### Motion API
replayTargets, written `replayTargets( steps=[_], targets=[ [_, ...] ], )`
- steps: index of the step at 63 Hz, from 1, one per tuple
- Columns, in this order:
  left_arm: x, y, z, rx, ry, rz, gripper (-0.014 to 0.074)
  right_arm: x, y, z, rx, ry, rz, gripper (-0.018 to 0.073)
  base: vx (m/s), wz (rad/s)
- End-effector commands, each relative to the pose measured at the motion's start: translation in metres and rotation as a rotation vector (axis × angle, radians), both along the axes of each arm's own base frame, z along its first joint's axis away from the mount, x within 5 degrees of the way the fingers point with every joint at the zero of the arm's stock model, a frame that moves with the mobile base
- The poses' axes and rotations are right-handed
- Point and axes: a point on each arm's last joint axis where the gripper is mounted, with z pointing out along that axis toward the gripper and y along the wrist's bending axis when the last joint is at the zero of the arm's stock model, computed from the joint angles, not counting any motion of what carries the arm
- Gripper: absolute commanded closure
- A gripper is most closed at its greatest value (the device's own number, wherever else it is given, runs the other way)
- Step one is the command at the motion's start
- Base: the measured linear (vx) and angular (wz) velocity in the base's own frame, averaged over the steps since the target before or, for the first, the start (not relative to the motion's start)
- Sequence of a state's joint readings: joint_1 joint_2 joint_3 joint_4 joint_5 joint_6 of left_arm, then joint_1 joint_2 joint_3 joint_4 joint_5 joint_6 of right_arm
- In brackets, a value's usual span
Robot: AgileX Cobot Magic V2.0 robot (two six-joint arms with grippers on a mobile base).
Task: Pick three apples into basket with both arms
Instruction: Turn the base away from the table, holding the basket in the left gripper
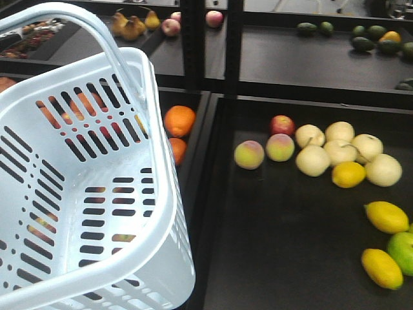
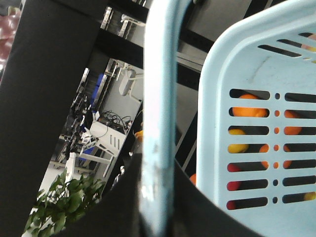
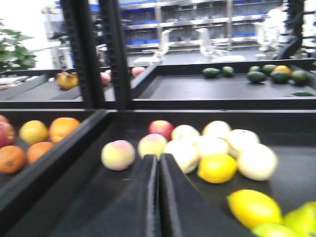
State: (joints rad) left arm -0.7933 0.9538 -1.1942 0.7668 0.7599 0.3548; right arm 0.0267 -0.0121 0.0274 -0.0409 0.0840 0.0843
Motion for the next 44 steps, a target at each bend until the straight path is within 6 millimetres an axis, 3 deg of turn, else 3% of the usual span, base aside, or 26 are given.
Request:
replayTargets(
  steps=[1,44],
  targets=[
    [-0.0055,0.0023,0.0173,-0.054,-0.089,-0.031,0.0603,0.0002,0.0001,0.0019,-0.011,-0.059,-0.001,0.0568,-0.05,0.35],
    [-0.0055,0.0023,0.0173,-0.054,-0.089,-0.031,0.0603,0.0002,0.0001,0.0018,-0.011,-0.058,-0.001,0.0568,-0.09,0.46]
  ],
)
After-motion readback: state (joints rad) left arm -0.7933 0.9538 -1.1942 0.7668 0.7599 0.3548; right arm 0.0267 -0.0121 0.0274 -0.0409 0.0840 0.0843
